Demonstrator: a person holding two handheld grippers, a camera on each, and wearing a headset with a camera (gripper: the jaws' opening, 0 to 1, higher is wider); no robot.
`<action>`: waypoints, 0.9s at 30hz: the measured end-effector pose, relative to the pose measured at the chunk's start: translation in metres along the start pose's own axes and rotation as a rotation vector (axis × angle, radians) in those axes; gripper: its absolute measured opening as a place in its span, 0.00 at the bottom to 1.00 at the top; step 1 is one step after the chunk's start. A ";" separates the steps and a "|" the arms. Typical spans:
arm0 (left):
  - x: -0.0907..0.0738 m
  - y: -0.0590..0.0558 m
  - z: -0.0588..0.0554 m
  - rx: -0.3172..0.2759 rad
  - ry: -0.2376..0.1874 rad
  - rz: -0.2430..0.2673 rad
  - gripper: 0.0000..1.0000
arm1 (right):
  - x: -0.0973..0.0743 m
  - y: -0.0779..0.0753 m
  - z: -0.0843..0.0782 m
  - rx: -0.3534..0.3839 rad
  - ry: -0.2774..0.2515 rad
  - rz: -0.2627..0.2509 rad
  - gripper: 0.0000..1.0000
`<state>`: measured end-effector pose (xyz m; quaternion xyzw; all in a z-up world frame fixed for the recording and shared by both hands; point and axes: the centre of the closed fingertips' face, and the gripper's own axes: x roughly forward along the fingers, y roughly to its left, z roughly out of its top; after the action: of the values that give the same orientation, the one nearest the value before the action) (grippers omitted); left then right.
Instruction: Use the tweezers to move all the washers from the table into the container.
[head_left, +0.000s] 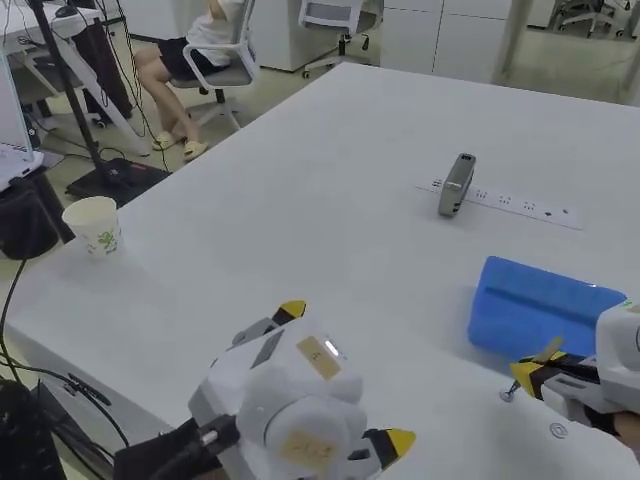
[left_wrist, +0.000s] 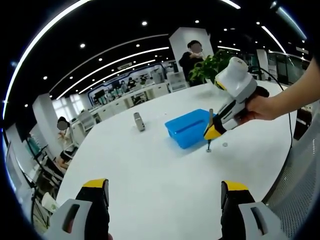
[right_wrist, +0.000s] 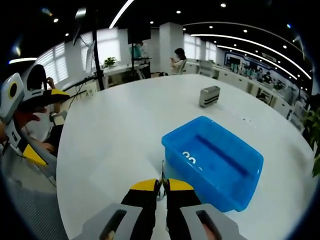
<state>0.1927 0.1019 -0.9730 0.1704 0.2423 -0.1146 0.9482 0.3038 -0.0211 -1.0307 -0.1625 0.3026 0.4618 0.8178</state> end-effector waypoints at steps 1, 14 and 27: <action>0.000 0.000 0.000 0.000 0.000 0.000 0.95 | 0.000 0.000 0.000 -0.001 0.004 0.000 0.02; -0.001 -0.002 0.001 0.003 -0.004 -0.001 0.95 | -0.022 -0.007 0.017 0.065 -0.068 -0.016 0.02; 0.001 -0.004 0.002 0.004 -0.010 -0.007 0.96 | -0.037 -0.022 0.027 0.056 -0.092 -0.040 0.02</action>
<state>0.1929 0.0979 -0.9729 0.1708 0.2381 -0.1192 0.9486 0.3174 -0.0423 -0.9866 -0.1241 0.2743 0.4439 0.8440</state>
